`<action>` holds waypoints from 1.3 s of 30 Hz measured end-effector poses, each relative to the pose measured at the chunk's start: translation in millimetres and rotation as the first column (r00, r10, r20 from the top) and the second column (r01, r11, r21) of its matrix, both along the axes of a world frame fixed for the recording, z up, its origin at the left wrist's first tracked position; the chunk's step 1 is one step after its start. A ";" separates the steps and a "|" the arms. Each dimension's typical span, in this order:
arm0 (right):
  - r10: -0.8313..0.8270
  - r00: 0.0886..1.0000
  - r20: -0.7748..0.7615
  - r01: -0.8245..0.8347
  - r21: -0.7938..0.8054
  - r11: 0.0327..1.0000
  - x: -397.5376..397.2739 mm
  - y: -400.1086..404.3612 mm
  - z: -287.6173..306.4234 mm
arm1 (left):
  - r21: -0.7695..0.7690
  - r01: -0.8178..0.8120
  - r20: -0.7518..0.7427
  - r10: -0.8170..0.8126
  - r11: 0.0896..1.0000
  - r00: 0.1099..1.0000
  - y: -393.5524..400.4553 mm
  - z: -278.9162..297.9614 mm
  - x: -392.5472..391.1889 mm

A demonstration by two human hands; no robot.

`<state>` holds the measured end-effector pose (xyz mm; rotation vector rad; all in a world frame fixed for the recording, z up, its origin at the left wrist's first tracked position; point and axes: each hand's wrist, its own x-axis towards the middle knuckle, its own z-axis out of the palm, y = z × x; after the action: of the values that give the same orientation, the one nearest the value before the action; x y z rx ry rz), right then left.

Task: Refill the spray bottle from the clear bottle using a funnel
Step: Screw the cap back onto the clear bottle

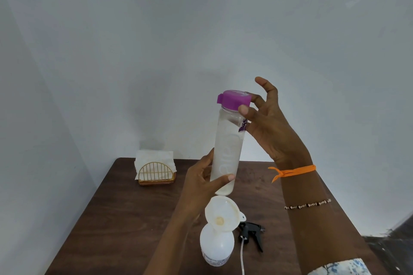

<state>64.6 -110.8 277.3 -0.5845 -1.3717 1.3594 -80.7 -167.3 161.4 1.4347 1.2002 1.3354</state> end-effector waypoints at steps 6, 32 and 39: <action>0.165 0.971 -0.176 -0.177 -0.057 0.983 5.3 -1.4 -2.0 | -0.010 0.015 0.019 -0.015 1.000 1.000 -0.1 -2.4 1.6; 0.019 0.994 -0.107 -0.029 -0.088 0.996 2.9 -3.6 -3.8 | -0.013 0.029 -0.026 -0.029 1.000 0.999 0.8 -6.6 4.0; 0.064 0.997 -0.041 -0.065 -0.037 0.997 4.5 -4.9 -3.1 | -0.021 0.053 -0.041 -0.054 0.998 0.998 -0.1 -3.8 2.0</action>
<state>69.1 -115.6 274.2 -0.5399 -1.3442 1.4448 -78.7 -167.4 157.6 1.4768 1.1903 1.2603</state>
